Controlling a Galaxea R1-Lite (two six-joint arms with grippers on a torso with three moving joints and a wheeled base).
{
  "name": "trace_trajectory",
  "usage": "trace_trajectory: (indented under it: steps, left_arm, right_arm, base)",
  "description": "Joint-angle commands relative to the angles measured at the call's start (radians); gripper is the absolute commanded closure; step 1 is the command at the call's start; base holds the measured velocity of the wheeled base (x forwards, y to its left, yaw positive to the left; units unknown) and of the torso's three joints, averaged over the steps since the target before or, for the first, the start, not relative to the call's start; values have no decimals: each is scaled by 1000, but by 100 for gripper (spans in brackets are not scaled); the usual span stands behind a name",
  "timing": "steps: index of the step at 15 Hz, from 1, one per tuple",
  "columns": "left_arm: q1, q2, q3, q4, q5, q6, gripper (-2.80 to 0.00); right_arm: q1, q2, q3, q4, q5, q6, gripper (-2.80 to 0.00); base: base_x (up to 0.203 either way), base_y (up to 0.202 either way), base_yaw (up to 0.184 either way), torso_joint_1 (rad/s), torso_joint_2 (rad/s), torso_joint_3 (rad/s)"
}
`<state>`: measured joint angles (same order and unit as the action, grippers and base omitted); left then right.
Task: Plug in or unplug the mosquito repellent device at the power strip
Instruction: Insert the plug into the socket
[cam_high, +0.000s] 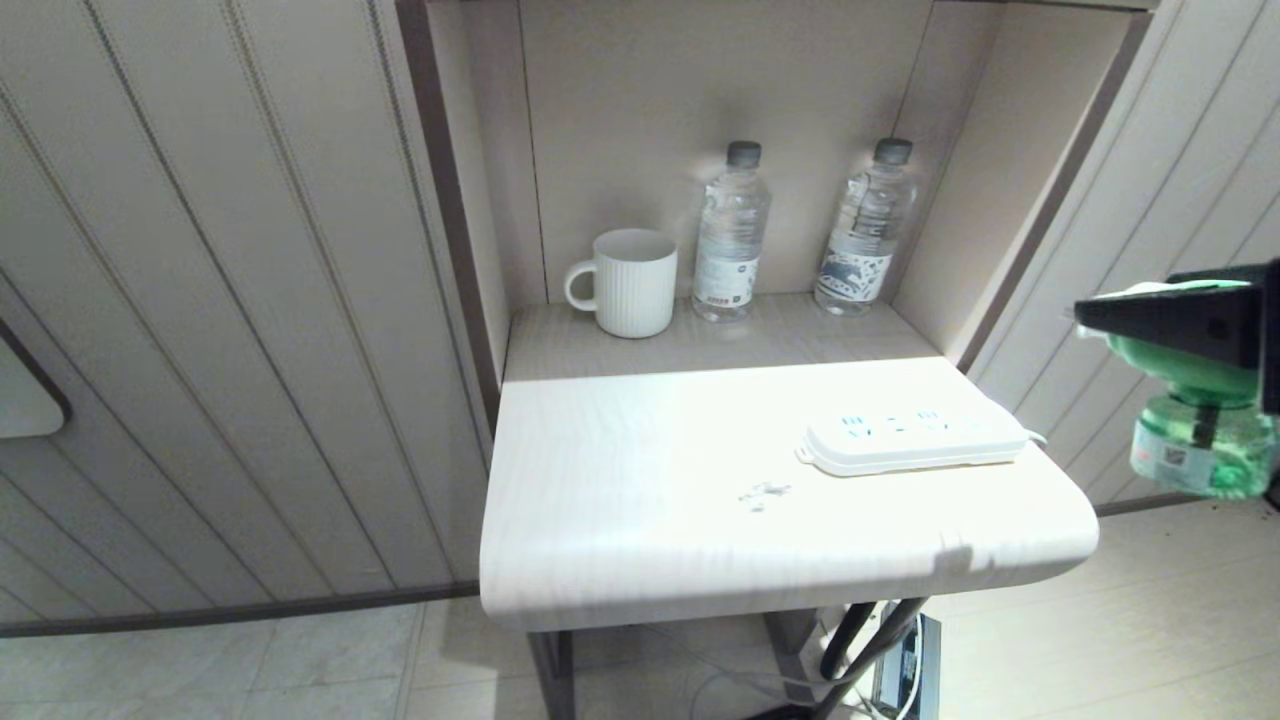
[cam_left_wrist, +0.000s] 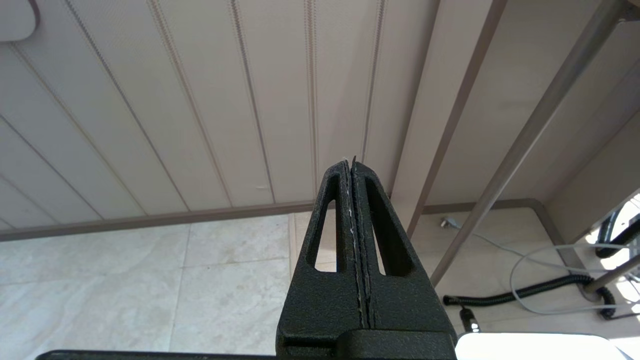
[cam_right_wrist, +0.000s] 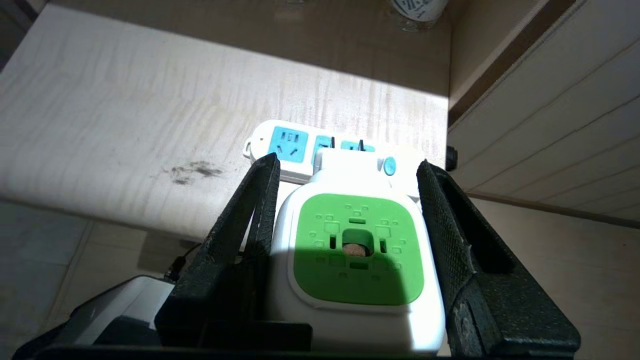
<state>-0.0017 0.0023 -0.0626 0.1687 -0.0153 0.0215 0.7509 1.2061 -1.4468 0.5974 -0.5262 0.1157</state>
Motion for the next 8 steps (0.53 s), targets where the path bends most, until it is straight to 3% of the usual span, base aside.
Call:
trace_trajectory:
  steps: [1, 8]
  left_arm:
    - [0, 1, 0, 0, 0, 0, 0]
    - [0, 1, 0, 0, 0, 0, 0]
  right_arm:
    - [-1, 25, 0, 5, 10, 1, 0]
    - [-1, 56, 2, -17, 63, 10, 0]
  base:
    - [0, 0, 0, 0, 0, 0]
    - [0, 0, 0, 0, 0, 0]
